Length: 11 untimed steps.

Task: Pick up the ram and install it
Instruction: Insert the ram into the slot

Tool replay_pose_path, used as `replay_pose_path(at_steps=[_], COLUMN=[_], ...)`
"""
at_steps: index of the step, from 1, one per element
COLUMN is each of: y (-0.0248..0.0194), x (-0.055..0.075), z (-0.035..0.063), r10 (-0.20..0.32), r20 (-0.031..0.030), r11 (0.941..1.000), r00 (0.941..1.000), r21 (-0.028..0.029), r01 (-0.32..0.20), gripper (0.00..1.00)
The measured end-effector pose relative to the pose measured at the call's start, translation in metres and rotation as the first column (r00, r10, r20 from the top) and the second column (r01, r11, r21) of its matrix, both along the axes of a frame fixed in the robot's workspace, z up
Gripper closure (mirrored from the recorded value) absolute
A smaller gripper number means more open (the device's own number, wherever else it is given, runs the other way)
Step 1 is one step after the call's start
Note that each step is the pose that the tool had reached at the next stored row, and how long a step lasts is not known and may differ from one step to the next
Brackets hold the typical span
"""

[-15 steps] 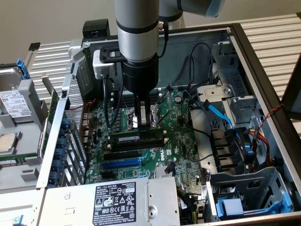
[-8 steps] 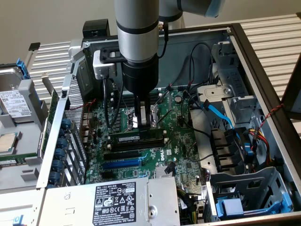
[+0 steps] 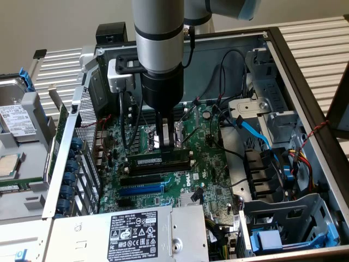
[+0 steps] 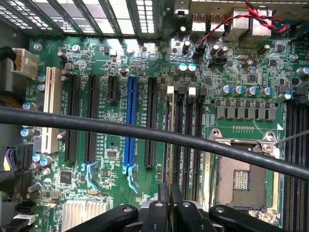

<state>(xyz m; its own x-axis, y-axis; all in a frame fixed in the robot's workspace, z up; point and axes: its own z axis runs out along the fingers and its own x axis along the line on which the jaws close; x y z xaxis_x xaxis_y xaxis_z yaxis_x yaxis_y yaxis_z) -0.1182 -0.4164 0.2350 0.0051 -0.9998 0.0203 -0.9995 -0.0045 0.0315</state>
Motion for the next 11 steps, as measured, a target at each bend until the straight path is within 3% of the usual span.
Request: replay_pose_path(at_steps=[11], y=[0.0], x=[0.0], z=[-0.0025], r10=[-0.005], r20=[0.0008], r11=[1.0], r00=[1.0], r21=[0.0], r01=[0.005], gripper=[0.87])
